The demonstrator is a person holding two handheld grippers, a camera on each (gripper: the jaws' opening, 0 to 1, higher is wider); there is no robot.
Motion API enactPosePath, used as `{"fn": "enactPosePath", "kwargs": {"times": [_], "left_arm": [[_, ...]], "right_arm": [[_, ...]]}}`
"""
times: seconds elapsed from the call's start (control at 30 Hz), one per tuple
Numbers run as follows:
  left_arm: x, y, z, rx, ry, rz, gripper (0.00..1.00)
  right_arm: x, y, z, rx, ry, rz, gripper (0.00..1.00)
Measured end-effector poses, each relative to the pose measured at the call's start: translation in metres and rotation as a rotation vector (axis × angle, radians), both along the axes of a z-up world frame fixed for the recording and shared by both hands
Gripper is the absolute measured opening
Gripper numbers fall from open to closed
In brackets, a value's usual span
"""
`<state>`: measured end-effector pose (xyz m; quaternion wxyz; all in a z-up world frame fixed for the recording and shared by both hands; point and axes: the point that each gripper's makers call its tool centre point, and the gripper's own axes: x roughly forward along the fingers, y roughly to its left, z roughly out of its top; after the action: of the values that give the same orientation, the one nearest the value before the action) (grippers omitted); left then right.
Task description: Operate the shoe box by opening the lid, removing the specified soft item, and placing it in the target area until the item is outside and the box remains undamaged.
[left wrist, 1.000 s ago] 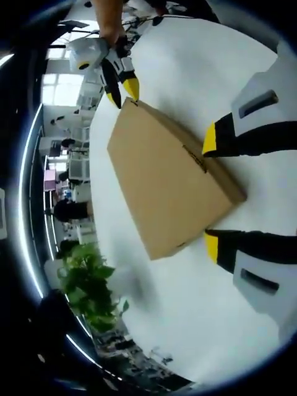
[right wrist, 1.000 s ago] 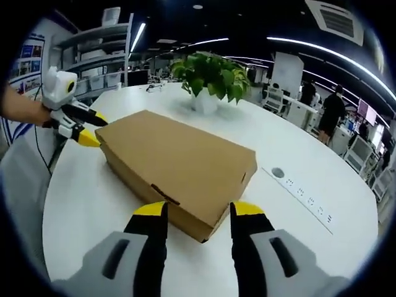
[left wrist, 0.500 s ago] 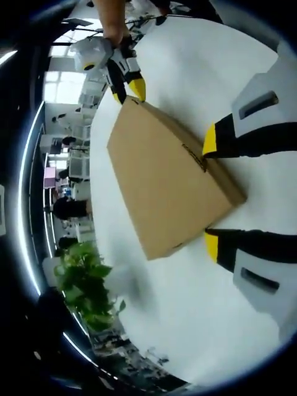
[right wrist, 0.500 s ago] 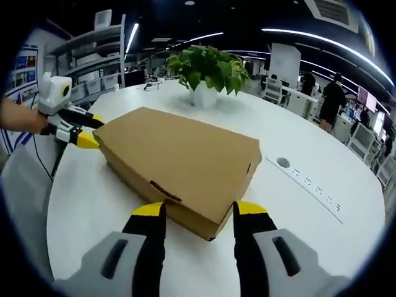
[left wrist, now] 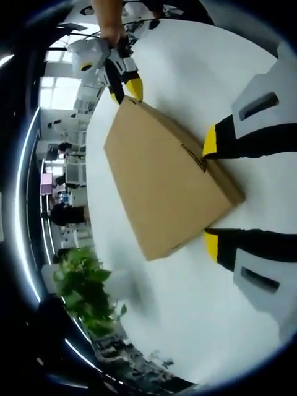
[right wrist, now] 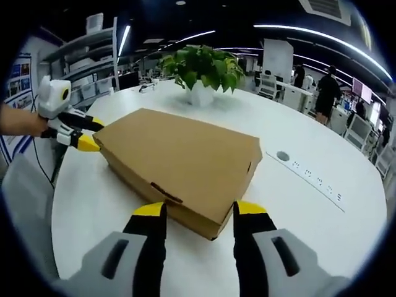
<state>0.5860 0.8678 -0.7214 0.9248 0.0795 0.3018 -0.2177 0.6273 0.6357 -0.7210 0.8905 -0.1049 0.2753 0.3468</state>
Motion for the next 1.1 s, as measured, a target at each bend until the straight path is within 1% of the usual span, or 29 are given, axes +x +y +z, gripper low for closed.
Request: {"fn": "enactPosePath", "kwargs": {"times": [0.27, 1.1], "left_arm": [[-0.004, 0.006, 0.000, 0.007, 0.015, -0.033, 0.43], [-0.025, 0.028, 0.000, 0.035, 0.069, -0.157, 0.42]], "right_arm": [[-0.013, 0.003, 0.000, 0.005, 0.015, -0.017, 0.38], [-0.063, 0.021, 0.001, -0.003, 0.023, -0.067, 0.34]]}}
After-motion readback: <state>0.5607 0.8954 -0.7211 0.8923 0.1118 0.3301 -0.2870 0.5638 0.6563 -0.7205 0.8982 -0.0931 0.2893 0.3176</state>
